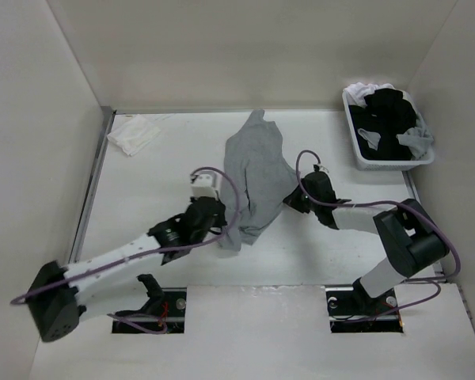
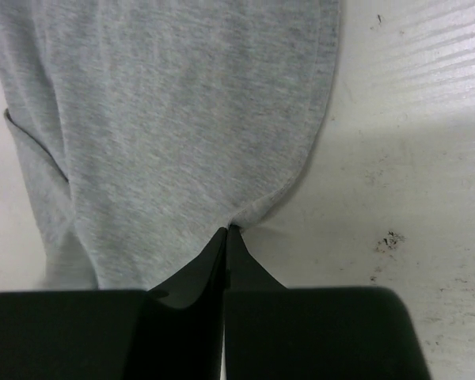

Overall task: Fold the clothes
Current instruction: Flatten the tank top out

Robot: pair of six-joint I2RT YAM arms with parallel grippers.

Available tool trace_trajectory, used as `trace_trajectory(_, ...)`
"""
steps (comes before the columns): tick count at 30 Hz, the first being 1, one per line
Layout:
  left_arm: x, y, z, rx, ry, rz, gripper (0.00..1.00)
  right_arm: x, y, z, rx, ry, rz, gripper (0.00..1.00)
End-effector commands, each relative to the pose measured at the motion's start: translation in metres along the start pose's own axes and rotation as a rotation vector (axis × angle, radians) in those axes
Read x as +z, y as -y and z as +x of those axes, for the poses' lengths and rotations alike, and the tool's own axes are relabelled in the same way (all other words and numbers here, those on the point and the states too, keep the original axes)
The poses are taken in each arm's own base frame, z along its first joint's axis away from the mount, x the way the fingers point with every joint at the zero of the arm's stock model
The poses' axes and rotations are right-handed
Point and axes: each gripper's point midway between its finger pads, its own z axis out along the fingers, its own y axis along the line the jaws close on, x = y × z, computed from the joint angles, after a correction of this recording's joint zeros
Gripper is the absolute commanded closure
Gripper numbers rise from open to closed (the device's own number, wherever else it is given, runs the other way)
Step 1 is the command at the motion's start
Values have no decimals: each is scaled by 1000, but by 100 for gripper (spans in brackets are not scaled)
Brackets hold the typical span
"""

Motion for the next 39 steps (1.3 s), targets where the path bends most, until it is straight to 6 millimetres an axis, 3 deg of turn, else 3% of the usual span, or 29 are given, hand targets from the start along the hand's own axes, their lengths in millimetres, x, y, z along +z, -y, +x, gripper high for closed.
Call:
trace_trajectory(1, -21, -40, -29, -220, 119, -35, 99, -14, -26, -46, 20, 148, -77, 100)
trace_trajectory(4, -39, -82, -34, -403, 210, -75, 98, -23, -22, -68, 24, 192, -61, 100)
trace_trajectory(8, -52, -139, -14, -603, 244, -202, 97, -27, -31, -100, 28, 240, -70, 100)
trace_trajectory(10, -54, -154, -8, -657, 241, -229, 97, -30, -39, -122, 31, 272, -76, 100)
trace_trajectory(13, -58, -158, -25, -706, 274, -183, 97, -47, -56, -154, 20, 330, -99, 100)
trace_trajectory(17, -64, -145, -64, -711, 344, -76, 98, -99, -82, -172, -42, 410, -158, 100)
trace_trajectory(21, -69, -139, -85, -692, 400, -36, 98, -179, -120, -166, -109, 487, -279, 100)
trace_trajectory(25, -69, -144, -77, -682, 419, -46, 98, -264, -155, -152, -193, 537, -392, 100)
trace_trajectory(27, -68, -149, -66, -690, 417, -57, 98, -293, -164, -145, -223, 544, -429, 100)
trace_trajectory(29, -66, -153, -54, -699, 404, -66, 98, -308, -171, -140, -237, 545, -452, 100)
trace_trajectory(31, -65, -154, -47, -701, 400, -66, 98, -310, -176, -137, -253, 542, -460, 100)
trace_trajectory(33, -63, -155, -36, -705, 385, -66, 98, -293, -176, -139, -261, 534, -425, 100)
trace_trajectory(35, -59, -158, -22, -713, 361, -77, 98, -261, -169, -151, -253, 533, -365, 100)
trace_trajectory(39, -47, -161, 10, -748, 319, -83, 96, -176, -148, -171, -207, 468, -285, 100)
